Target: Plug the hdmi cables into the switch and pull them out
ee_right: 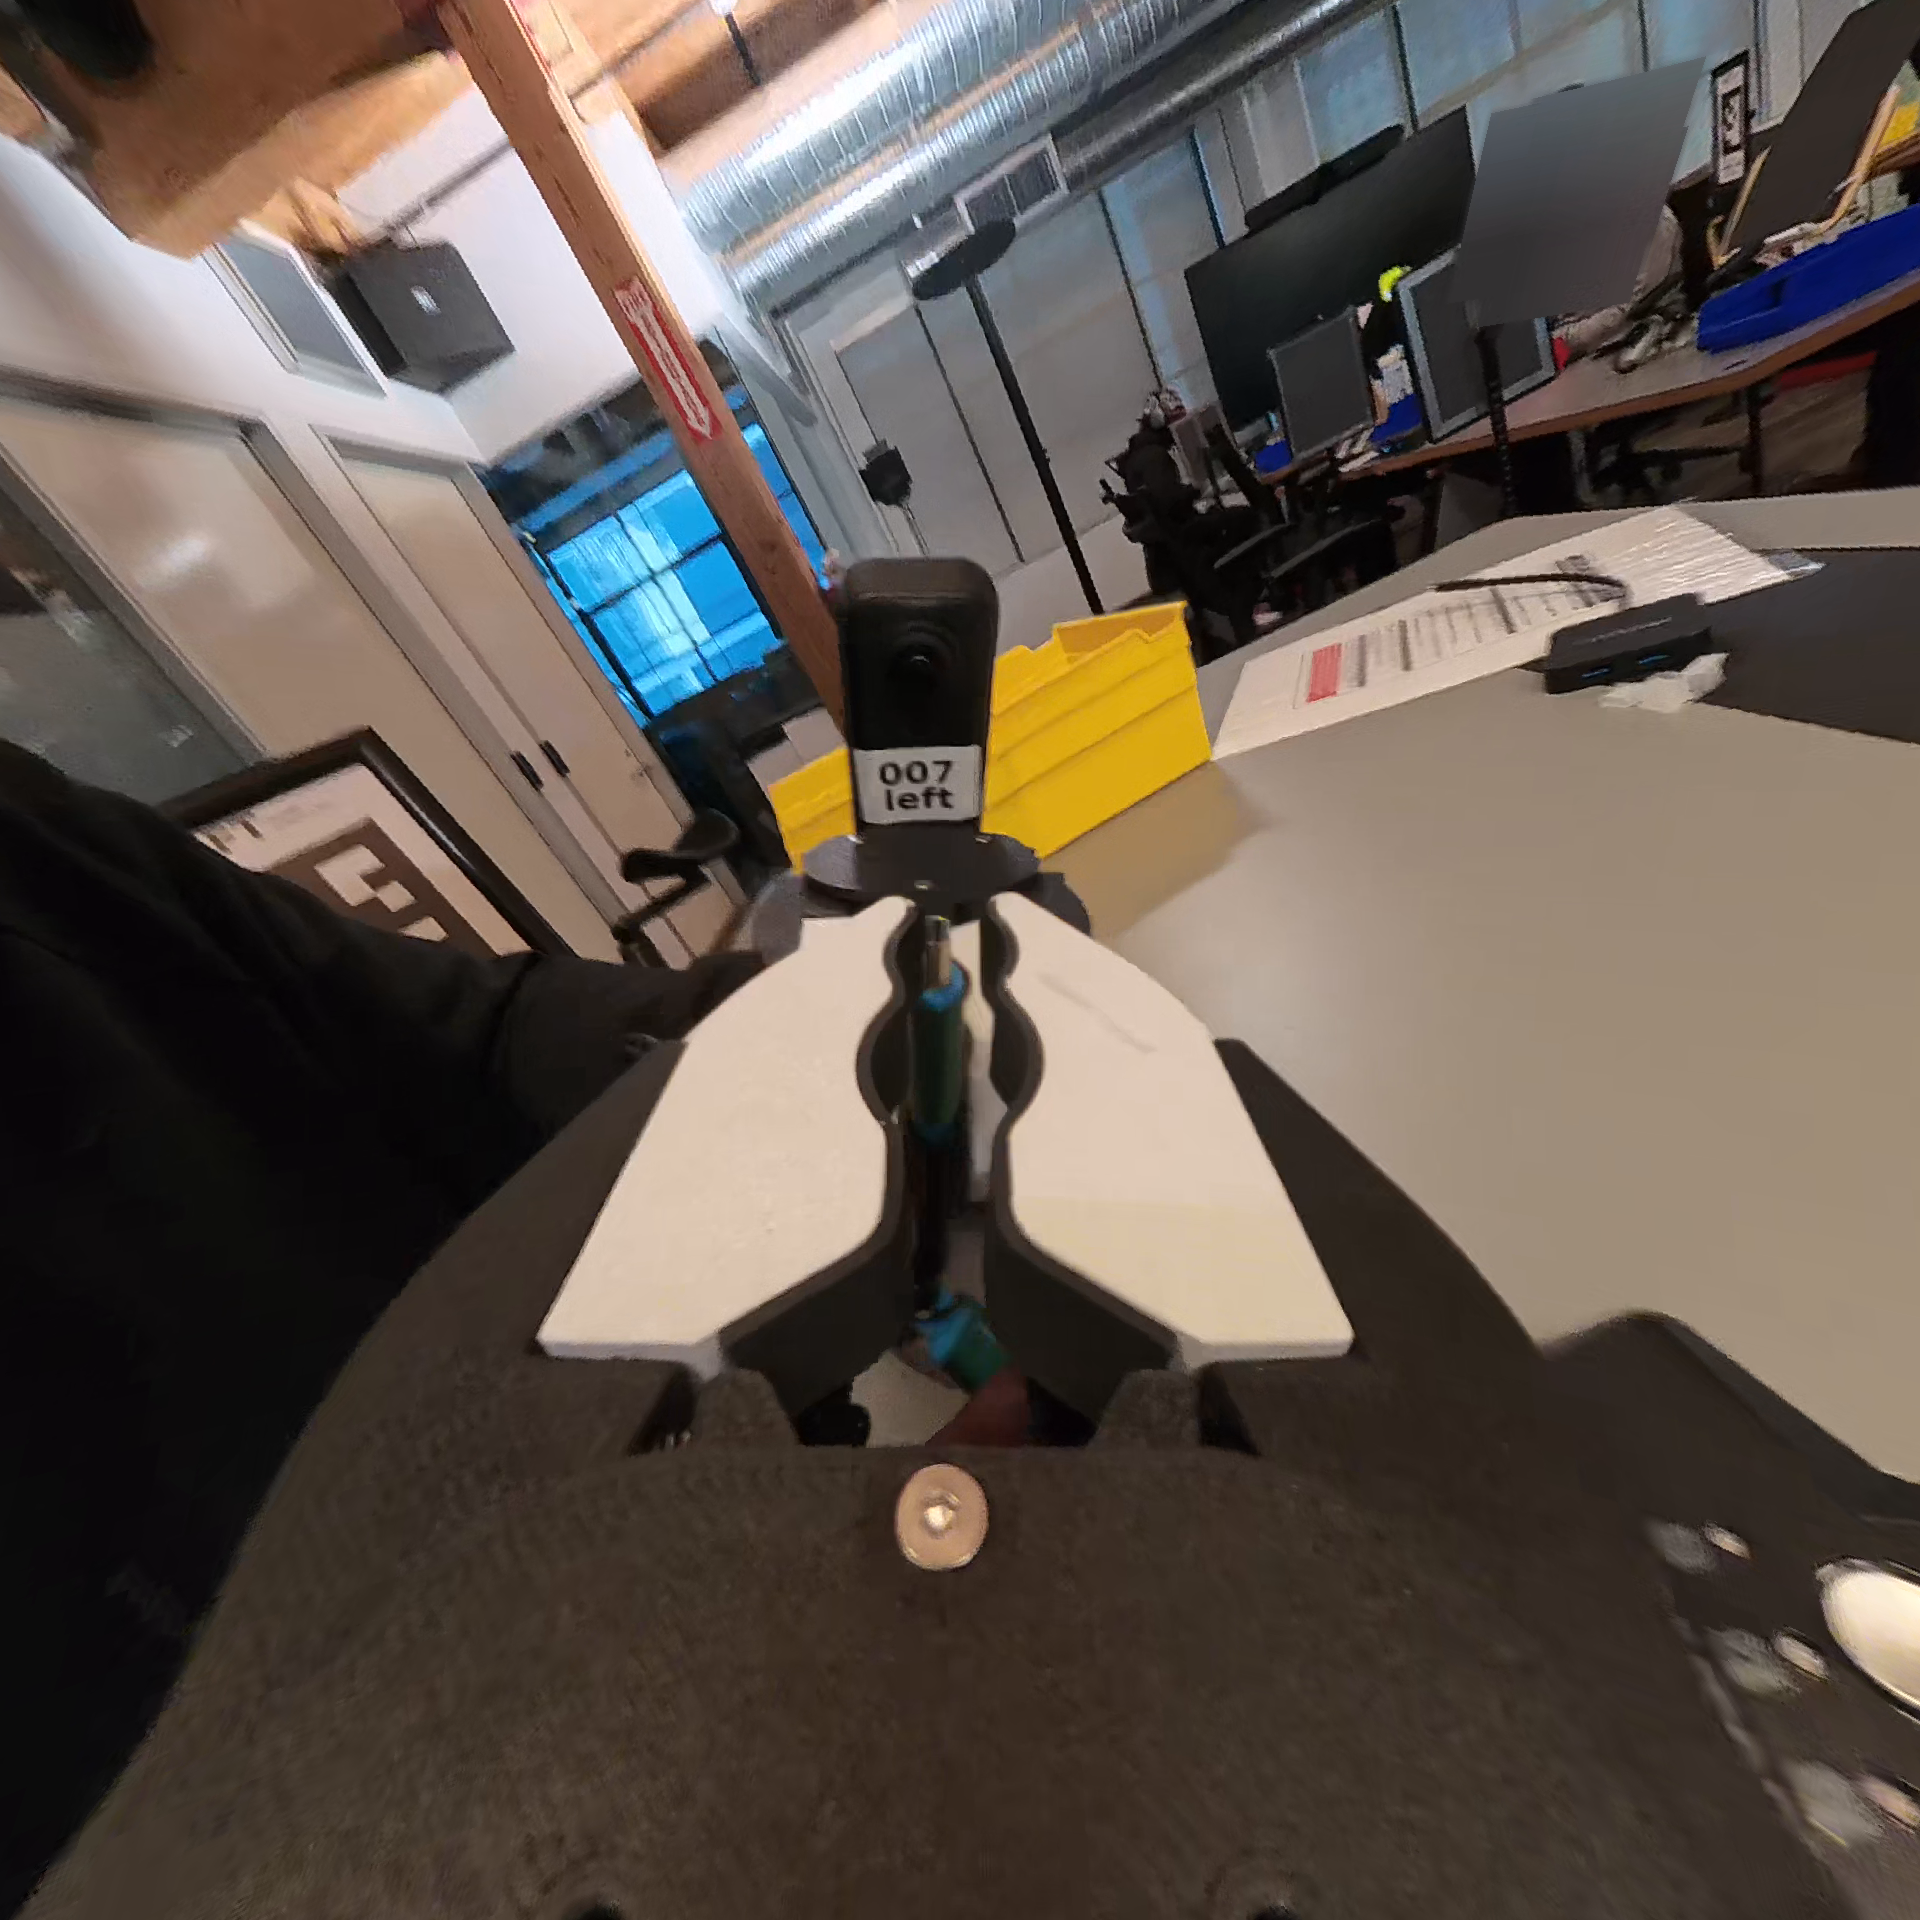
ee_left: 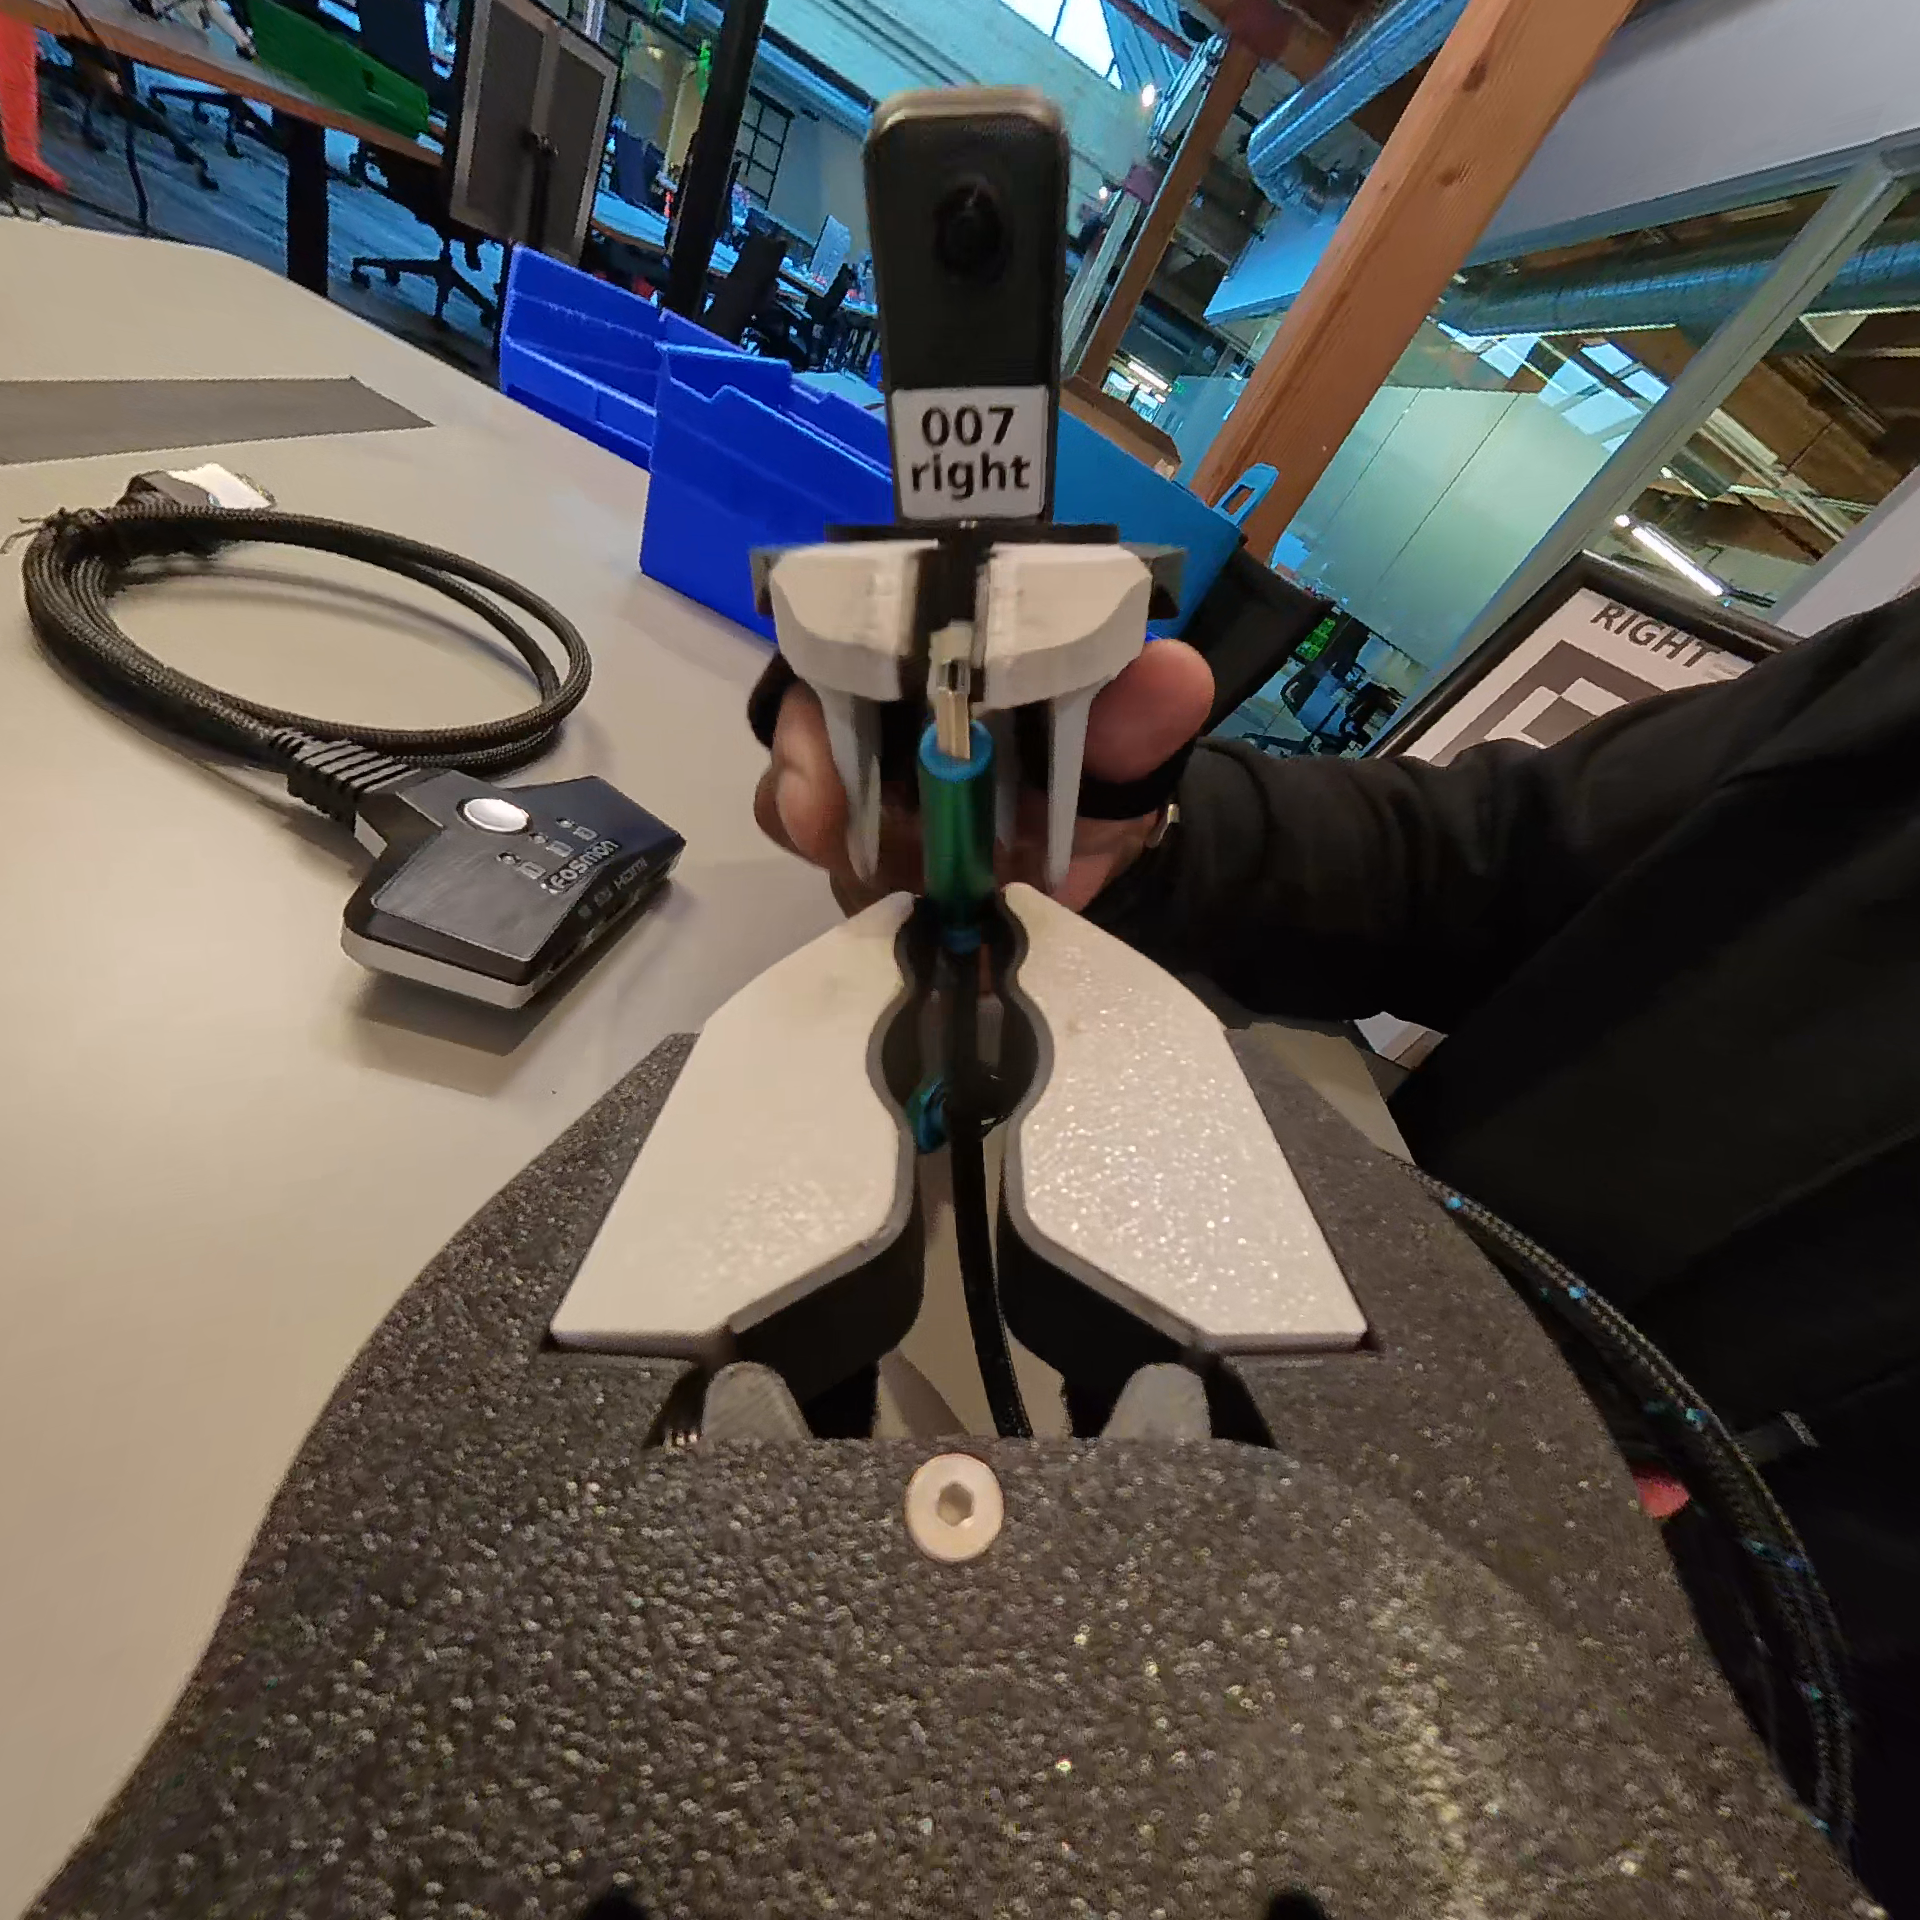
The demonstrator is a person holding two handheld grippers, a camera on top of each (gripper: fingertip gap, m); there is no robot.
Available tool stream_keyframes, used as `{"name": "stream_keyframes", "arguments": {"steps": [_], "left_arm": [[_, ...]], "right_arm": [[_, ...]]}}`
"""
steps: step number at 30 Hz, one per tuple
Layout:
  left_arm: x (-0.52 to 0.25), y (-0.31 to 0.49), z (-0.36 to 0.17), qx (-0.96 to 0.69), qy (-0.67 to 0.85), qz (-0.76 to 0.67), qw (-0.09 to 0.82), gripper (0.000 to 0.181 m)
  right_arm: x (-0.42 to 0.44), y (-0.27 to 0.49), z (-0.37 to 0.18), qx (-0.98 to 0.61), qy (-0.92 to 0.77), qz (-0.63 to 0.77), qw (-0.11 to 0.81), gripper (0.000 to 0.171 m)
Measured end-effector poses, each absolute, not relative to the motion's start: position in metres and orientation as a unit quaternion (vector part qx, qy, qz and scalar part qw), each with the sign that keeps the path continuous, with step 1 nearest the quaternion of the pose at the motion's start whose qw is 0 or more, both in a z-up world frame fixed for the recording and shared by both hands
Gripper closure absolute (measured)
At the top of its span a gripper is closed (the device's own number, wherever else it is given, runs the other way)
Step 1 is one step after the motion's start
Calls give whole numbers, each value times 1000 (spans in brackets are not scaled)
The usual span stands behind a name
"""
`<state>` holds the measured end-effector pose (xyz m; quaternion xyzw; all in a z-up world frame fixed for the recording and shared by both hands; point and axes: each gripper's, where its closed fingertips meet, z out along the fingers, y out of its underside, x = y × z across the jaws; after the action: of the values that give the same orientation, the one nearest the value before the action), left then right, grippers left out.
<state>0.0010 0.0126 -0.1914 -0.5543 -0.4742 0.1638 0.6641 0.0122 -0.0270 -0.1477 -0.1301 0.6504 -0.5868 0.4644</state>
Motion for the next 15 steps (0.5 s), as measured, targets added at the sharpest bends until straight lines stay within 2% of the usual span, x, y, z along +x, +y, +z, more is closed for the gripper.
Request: {"name": "stream_keyframes", "arguments": {"steps": [3, 7, 11, 15], "left_arm": [[-1, 4, -198, -545, -504, 161, 650, 171], [-2, -8, -206, -537, -538, 163, 629, 172], [-2, -9, -207, -531, -542, 150, 634, 172], [-3, -10, -209, -529, -549, 146, 630, 172]], "right_arm": [[-20, -32, -159, -156, 700, -593, 366, 143], [-85, -34, -202, -203, 801, -541, 157, 127], [-99, -23, -237, -244, 849, -453, 117, 106], [-99, -18, -267, -275, 880, -376, 91, 98]]}}
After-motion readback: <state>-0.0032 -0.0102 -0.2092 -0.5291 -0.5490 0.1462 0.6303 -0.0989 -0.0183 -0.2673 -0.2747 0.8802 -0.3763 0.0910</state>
